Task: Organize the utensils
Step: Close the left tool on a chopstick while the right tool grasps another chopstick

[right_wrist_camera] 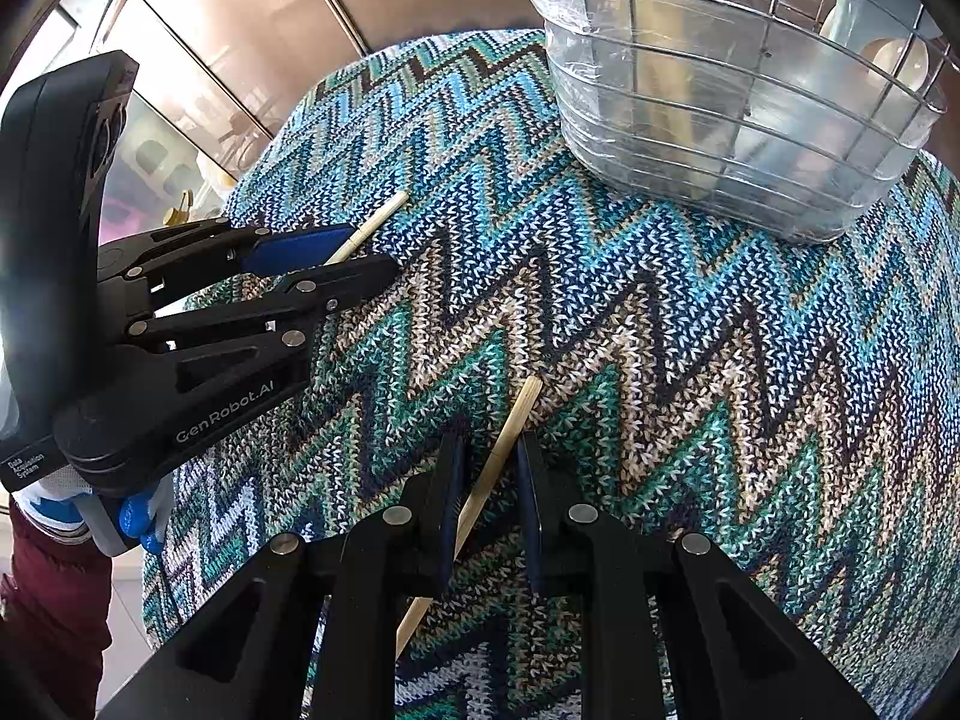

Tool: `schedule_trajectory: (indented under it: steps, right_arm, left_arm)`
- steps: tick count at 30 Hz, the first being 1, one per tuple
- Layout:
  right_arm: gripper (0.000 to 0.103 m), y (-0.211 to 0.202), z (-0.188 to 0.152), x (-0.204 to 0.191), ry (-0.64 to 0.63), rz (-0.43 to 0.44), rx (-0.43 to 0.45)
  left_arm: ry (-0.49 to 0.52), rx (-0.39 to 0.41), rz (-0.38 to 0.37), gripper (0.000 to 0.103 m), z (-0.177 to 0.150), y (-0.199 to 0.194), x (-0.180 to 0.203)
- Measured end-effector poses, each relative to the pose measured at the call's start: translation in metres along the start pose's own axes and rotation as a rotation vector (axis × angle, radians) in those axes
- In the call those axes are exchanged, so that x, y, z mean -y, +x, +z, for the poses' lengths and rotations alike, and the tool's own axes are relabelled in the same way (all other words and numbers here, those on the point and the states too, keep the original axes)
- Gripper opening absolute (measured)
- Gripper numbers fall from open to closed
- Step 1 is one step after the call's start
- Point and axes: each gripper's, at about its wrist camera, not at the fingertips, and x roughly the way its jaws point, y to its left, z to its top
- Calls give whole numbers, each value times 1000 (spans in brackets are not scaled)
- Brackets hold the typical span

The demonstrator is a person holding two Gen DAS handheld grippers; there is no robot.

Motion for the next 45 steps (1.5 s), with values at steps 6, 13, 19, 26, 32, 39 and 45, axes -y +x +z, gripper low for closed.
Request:
schedule_trajectory:
  steps: [6,13,19,26,32,39,45]
  right_arm:
    - [16,1,1,-1,-4,-8,-9]
    - [14,3,6,5,13,7,-49]
    - [13,3,11,8,26,16,-79]
    - [10,5,18,8,35,24,-82]
    - [8,2,13,16,37,32,-76]
    - [7,1,11,12,16,17,-80]
    - [6,2,10,9,16,20,-81]
  left_arm:
    - [0,-2,-1,23,-1,1,1]
    - [10,-44,-15,17,3,1,0]
    - [11,-87,-24,12,9,3,0]
    - [1,-107,-31,9,10,4,0]
    - [12,-128,-23,8,14,7,0]
    - [21,-152,-1,8,21,10,1]
    - [14,-186,13,8,20,11,8]
